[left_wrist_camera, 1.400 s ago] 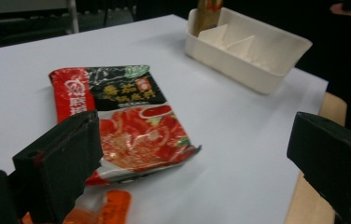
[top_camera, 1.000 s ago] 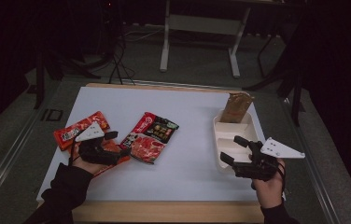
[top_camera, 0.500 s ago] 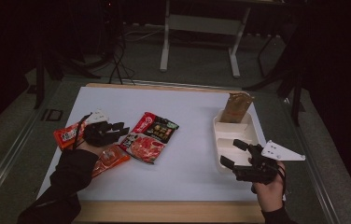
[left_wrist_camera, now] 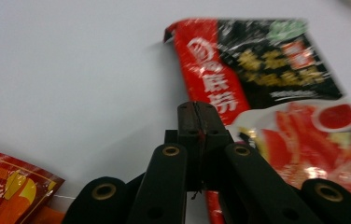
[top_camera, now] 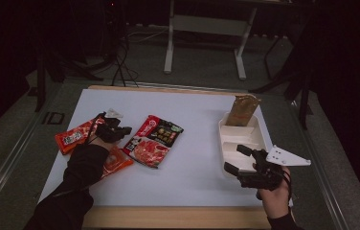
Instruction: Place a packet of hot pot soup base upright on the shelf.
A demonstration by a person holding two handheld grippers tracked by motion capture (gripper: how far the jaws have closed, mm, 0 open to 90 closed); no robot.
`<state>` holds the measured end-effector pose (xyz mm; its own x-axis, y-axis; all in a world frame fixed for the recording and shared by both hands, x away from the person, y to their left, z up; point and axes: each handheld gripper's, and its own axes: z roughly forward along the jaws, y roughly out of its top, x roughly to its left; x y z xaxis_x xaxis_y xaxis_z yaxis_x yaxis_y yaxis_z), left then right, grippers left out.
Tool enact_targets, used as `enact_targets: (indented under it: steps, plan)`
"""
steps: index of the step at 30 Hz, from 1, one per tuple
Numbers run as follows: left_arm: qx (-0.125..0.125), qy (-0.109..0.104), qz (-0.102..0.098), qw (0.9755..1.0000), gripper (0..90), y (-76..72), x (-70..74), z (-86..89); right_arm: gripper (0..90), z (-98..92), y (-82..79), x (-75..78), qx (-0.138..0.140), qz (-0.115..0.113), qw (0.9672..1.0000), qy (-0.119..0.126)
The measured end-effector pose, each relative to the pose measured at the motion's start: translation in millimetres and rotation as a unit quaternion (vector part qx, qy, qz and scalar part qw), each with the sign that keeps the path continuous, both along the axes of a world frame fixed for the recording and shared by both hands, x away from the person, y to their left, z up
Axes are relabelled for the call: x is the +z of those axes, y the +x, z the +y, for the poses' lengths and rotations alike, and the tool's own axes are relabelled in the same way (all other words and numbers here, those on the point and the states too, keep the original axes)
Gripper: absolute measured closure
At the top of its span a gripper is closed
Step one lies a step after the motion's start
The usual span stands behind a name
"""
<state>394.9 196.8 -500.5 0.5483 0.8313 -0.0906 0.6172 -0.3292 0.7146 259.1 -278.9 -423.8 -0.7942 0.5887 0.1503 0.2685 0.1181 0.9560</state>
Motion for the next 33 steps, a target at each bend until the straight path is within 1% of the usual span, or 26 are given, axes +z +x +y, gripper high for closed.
enact_targets:
  steps: [2, 3, 4, 6, 7, 8, 10, 12, 13, 14, 15, 16, 17, 19, 21, 25, 27, 28, 31, 33]
  plan:
    - [-0.004, 0.016, 0.007, 0.9998, 90.0, 5.7, -3.8, -2.2, 15.7, 0.0, -0.1, -0.1, 0.001, -0.004, 1.0, -0.001]
    - [-0.002, 0.022, 0.01, 0.9997, 90.0, 7.9, -5.4, -2.9, 15.6, -0.3, 0.1, -0.2, 0.002, -0.003, 1.0, 0.0]
    - [-0.006, 0.025, 0.016, 0.9995, 90.0, 10.2, -7.1, -4.3, 15.6, -0.5, 0.4, -0.3, 0.003, -0.001, 1.0, 0.001]
    - [-0.015, 0.049, 0.015, 0.9986, 90.0, 13.1, -10.5, -8.9, 15.7, -1.1, 1.3, -0.7, 0.001, -0.001, 1.0, 0.001]
    - [-0.024, 0.052, 0.015, 0.9983, 90.0, 14.2, -12.2, -11.1, 15.7, -1.2, 1.8, -1.0, 0.002, -0.001, 1.0, 0.004]
    - [-0.025, 0.056, 0.016, 0.998, 90.0, 15.1, -13.5, -13.2, 15.7, -1.1, 1.9, -1.1, 0.003, 0.0, 1.0, 0.004]
    - [-0.036, 0.062, 0.024, 0.9971, 90.0, 16.8, -16.1, -17.6, 15.7, -1.0, 1.7, -1.1, 0.004, -0.001, 1.0, 0.002]
    - [-0.037, 0.076, 0.027, 0.996, 90.0, 18.4, -18.4, -20.8, 15.7, -1.0, 1.7, -1.1, 0.003, -0.001, 1.0, 0.001]
    - [-0.039, 0.075, 0.031, 0.9959, 90.0, 19.3, -18.9, -21.0, 15.7, -1.2, 1.9, -1.1, 0.003, -0.001, 1.0, 0.001]
    - [-0.034, 0.076, 0.034, 0.9959, 90.0, 20.8, -19.7, -20.9, 15.7, -1.4, 2.1, -1.2, 0.003, 0.0, 1.0, 0.002]
    - [-0.032, 0.066, 0.04, 0.9965, 90.0, 21.9, -20.1, -20.5, 15.7, -1.6, 2.4, -1.5, 0.002, 0.001, 1.0, 0.003]
    - [-0.032, 0.061, 0.043, 0.9967, 90.0, 22.4, -19.8, -20.5, 15.7, -1.7, 2.5, -1.6, 0.002, 0.001, 1.0, 0.002]
    - [-0.033, 0.061, 0.045, 0.9966, 90.0, 22.2, -19.5, -21.3, 15.7, -1.7, 2.5, -1.7, 0.002, 0.001, 1.0, 0.002]
    - [-0.039, 0.049, 0.055, 0.9965, 90.0, 22.2, -19.4, -21.9, 15.7, -1.6, 2.6, -1.6, 0.003, 0.002, 1.0, 0.003]
    - [-0.039, 0.052, 0.056, 0.9964, 90.0, 20.4, -18.5, -24.1, 15.7, -1.4, 3.0, -1.4, 0.003, 0.001, 1.0, 0.003]
    - [-0.049, 0.052, 0.063, 0.9954, 90.0, 16.2, -18.1, -29.3, 15.8, -0.6, 3.8, -1.7, 0.004, 0.003, 1.0, 0.001]
    - [-0.059, 0.051, 0.066, 0.9948, 90.0, 12.7, -18.0, -33.5, 15.8, -0.4, 4.0, -2.0, 0.004, 0.004, 1.0, 0.001]
    - [-0.065, 0.05, 0.07, 0.9942, 90.0, 11.0, -18.1, -35.5, 15.8, -0.1, 4.0, -2.1, 0.005, 0.004, 1.0, 0.001]
    - [-0.075, 0.048, 0.07, 0.9935, 90.0, 5.5, -17.9, -41.6, 15.8, 0.2, 4.1, -1.9, 0.005, 0.005, 1.0, 0.003]
    - [-0.084, 0.043, 0.074, 0.9928, 90.0, 1.4, -18.0, -45.3, 15.8, 0.5, 3.9, -1.6, 0.006, 0.004, 1.0, 0.002]
